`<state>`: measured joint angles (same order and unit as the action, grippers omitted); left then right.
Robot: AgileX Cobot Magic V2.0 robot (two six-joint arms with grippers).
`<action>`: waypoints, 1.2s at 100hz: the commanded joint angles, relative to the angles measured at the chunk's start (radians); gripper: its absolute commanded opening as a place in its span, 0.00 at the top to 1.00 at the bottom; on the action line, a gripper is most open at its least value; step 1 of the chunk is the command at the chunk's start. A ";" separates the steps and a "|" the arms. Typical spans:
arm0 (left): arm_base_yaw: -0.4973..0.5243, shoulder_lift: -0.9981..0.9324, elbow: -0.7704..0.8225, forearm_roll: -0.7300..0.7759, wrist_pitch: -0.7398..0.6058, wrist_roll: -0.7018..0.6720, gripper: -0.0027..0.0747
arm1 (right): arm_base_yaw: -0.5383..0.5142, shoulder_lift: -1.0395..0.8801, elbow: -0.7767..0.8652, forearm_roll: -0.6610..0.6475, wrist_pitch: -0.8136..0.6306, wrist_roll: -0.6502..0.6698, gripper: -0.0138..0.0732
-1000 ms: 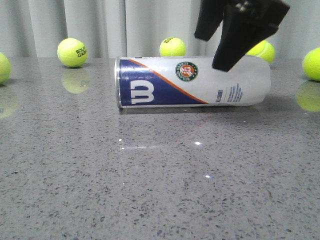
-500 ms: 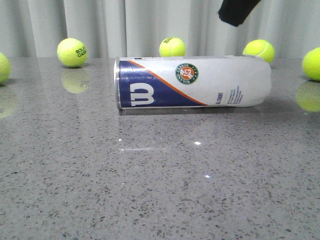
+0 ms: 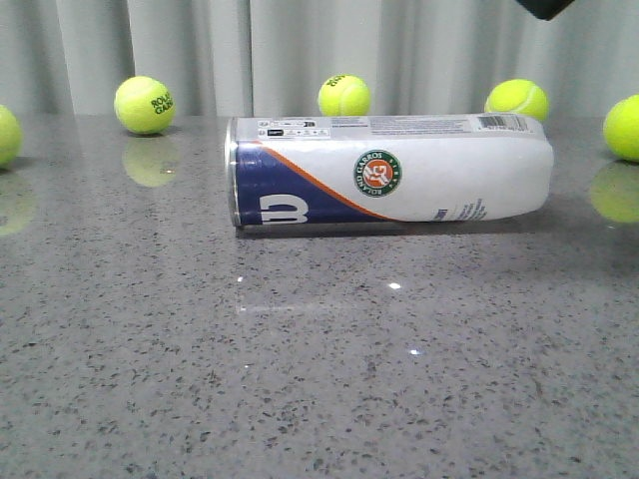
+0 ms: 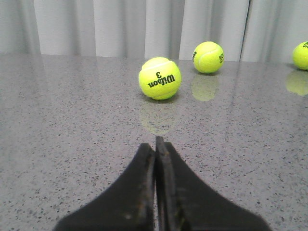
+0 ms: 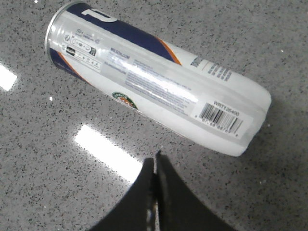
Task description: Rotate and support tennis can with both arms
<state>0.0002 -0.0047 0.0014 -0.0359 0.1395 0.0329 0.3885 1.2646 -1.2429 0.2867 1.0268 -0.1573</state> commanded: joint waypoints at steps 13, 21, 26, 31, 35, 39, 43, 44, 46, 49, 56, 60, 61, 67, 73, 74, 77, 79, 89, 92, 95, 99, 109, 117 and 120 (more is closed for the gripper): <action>0.002 -0.034 0.044 -0.001 -0.078 -0.010 0.99 | -0.006 -0.243 0.155 0.018 -0.212 0.020 0.91; 0.002 -0.034 0.044 -0.001 -0.078 -0.010 0.99 | -0.006 -0.341 0.224 0.018 -0.272 0.019 0.91; 0.002 -0.034 0.044 -0.001 -0.078 -0.010 0.99 | -0.006 -0.405 0.271 0.018 -0.305 0.019 0.91; 0.002 -0.034 0.044 -0.001 -0.078 -0.010 0.99 | -0.006 -0.461 0.314 0.018 -0.334 0.017 0.91; 0.002 -0.034 0.044 -0.001 -0.083 -0.010 0.99 | -0.006 -0.504 0.348 0.017 -0.351 0.017 0.91; 0.002 -0.034 0.044 -0.001 -0.089 -0.010 0.99 | -0.006 -0.553 0.375 0.017 -0.368 0.017 0.91; 0.002 -0.034 0.044 -0.001 -0.102 -0.010 0.99 | -0.006 -0.604 0.405 0.017 -0.378 0.016 0.91; 0.002 -0.034 0.044 -0.001 -0.106 -0.010 0.99 | -0.006 -0.613 0.415 0.017 -0.379 0.015 0.91; 0.002 -0.034 0.044 -0.001 -0.111 -0.010 0.99 | -0.006 -0.637 0.424 0.017 -0.383 0.009 0.91; 0.002 -0.034 0.044 -0.001 -0.128 -0.010 0.99 | -0.006 -0.671 0.446 0.017 -0.385 0.001 0.91; 0.002 -0.034 0.044 -0.001 -0.158 -0.010 0.99 | -0.006 -0.754 0.487 0.017 -0.387 -0.019 0.91; 0.002 -0.034 0.044 -0.001 -0.161 -0.010 0.99 | -0.006 -0.802 0.505 0.017 -0.387 -0.025 0.91; 0.002 -0.034 0.044 -0.001 -0.161 -0.010 0.99 | -0.006 -0.810 0.512 0.017 -0.387 -0.025 0.91; 0.002 -0.034 0.044 -0.001 -0.161 -0.010 0.99 | -0.006 -0.879 0.534 0.017 -0.385 -0.025 0.91; 0.002 -0.034 0.040 -0.001 -0.161 -0.010 0.99 | -0.006 -0.939 0.553 0.018 -0.370 -0.025 0.91; 0.002 -0.034 0.040 -0.001 -0.161 -0.010 0.99 | -0.006 -0.945 0.555 0.018 -0.369 -0.025 0.91; 0.002 -0.034 0.035 -0.001 -0.161 -0.010 0.99 | -0.006 -0.967 0.560 0.018 -0.360 -0.025 0.91; 0.002 -0.034 0.032 -0.001 -0.161 -0.010 0.99 | -0.006 -0.982 0.563 0.018 -0.354 -0.025 0.91; 0.002 -0.034 -0.020 -0.003 -0.148 -0.010 0.99 | -0.006 -1.032 0.565 0.018 -0.323 -0.025 0.91; 0.002 -0.032 -0.042 -0.003 -0.139 -0.010 0.99 | -0.006 -1.041 0.565 0.018 -0.320 -0.025 0.91; 0.002 -0.028 -0.072 -0.001 -0.118 -0.010 0.99 | -0.006 -1.045 0.565 0.018 -0.320 -0.025 0.91; 0.002 -0.024 -0.104 -0.001 -0.088 -0.010 0.99 | -0.006 -1.047 0.565 0.018 -0.320 -0.025 0.91; 0.002 0.005 -0.214 -0.015 0.022 -0.010 0.99 | -0.006 -1.047 0.565 0.018 -0.320 -0.025 0.91; 0.002 0.038 -0.300 -0.015 0.141 -0.010 0.99 | -0.006 -1.047 0.565 0.018 -0.320 -0.025 0.91; 0.002 0.054 -0.330 -0.015 0.183 -0.010 0.99 | -0.006 -1.047 0.565 0.018 -0.320 -0.025 0.91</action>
<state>0.0002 -0.0003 -0.2157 -0.0396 0.2722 0.0329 0.3885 0.2052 -0.6545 0.2867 0.7747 -0.1724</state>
